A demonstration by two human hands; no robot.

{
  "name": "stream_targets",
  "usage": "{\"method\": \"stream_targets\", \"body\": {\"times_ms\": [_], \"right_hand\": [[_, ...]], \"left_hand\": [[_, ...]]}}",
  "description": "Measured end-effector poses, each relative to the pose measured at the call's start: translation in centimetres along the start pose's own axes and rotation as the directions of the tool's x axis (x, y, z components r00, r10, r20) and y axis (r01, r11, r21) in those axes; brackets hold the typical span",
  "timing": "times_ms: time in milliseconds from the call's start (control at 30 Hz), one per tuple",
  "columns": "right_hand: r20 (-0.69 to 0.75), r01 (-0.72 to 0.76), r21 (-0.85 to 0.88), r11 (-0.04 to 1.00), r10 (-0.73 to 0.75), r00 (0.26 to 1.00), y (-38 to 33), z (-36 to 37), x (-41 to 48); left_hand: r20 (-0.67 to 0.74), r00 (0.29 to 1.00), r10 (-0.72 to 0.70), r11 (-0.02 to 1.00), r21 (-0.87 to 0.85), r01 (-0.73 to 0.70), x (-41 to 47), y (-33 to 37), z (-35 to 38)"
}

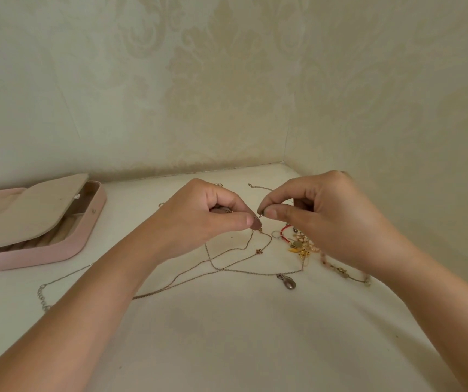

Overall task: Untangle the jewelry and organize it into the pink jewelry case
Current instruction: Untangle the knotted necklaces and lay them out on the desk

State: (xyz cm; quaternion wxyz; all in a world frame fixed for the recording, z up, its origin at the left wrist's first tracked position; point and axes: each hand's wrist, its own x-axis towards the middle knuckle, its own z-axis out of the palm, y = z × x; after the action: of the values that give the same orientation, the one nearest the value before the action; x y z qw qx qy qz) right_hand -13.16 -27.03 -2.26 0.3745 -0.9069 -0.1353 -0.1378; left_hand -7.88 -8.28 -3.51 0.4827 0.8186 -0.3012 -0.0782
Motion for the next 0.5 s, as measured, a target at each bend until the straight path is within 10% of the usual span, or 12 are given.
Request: {"method": "stream_targets", "body": {"times_ms": [500], "right_hand": [[0.02, -0.039, 0.072, 0.997, 0.038, 0.999, 0.02, 0.05, 0.16]], "left_hand": [[-0.013, 0.999, 0.044, 0.998, -0.04, -0.044, 0.08, 0.09, 0.37]]}}
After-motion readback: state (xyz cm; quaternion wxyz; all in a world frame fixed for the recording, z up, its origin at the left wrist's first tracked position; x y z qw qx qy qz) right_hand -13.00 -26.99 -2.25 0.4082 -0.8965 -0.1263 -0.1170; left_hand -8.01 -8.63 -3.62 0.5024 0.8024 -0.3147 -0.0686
